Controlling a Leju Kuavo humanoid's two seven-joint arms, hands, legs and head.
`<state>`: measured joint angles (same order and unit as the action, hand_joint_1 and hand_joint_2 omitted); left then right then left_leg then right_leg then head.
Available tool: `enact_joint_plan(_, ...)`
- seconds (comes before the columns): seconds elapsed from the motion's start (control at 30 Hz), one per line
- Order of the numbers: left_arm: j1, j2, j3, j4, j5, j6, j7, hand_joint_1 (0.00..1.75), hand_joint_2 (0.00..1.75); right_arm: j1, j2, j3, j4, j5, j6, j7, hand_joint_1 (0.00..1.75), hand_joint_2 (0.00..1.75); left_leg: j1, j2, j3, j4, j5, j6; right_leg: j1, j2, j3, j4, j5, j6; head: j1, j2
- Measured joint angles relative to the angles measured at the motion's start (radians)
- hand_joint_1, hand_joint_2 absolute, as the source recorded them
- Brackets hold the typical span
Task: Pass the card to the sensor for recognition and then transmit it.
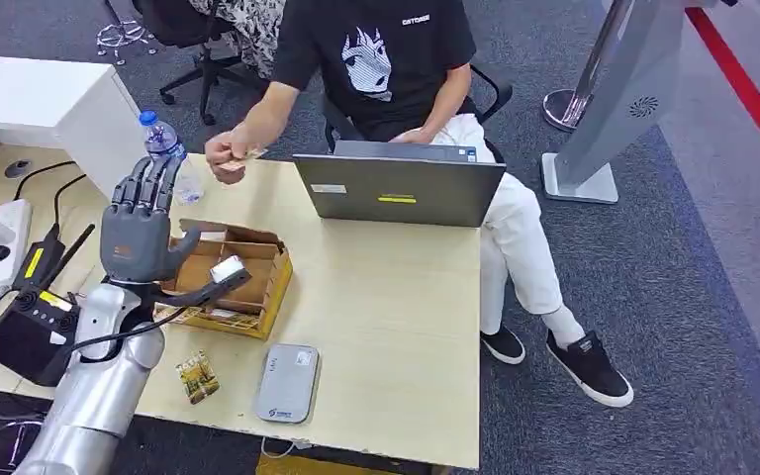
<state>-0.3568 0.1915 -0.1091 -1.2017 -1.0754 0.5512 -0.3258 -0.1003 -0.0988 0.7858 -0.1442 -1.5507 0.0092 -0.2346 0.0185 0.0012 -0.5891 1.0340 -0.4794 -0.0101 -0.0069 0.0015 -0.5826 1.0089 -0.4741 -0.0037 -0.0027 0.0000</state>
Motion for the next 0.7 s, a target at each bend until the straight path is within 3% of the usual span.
enact_joint_plan(0.13, 0.013, -0.005, 0.000, -0.015, 0.033, -0.018, -0.020, 0.00, 1.75, 0.000, 0.000, 0.000, 0.000, -0.003, 0.000, -0.001, 0.00, 1.75, 0.000, 0.000, 0.000, 0.000, 0.000, 0.000, 0.000, 0.000, 0.000, 0.000, 0.000, 0.000, 0.000, 0.000)
enact_joint_plan(0.33, 0.098, -0.011, 0.000, -0.105, 0.152, -0.150, -0.102, 0.00, 1.75, 0.002, 0.000, -0.003, 0.000, -0.018, 0.003, -0.015, 0.00, 1.75, 0.000, 0.001, 0.000, 0.000, 0.000, 0.000, 0.000, 0.001, 0.000, 0.000, 0.000, 0.000, 0.000, 0.000)
enact_joint_plan(0.5, 0.188, -0.011, 0.000, -0.209, 0.111, -0.134, -0.115, 0.00, 1.75, 0.004, 0.000, -0.016, 0.000, -0.018, 0.003, -0.019, 0.00, 1.75, 0.000, 0.000, 0.000, 0.000, -0.001, 0.000, 0.000, 0.000, -0.001, 0.000, -0.001, 0.001, 0.000, 0.000)
enact_joint_plan(0.7, 0.220, -0.011, 0.000, -0.259, 0.110, -0.135, -0.119, 0.00, 1.75, 0.004, 0.000, -0.024, 0.000, -0.018, 0.003, -0.020, 0.00, 1.75, 0.000, 0.000, 0.000, 0.000, 0.000, 0.000, 0.000, 0.000, 0.000, 0.000, 0.000, 0.000, 0.000, 0.000)
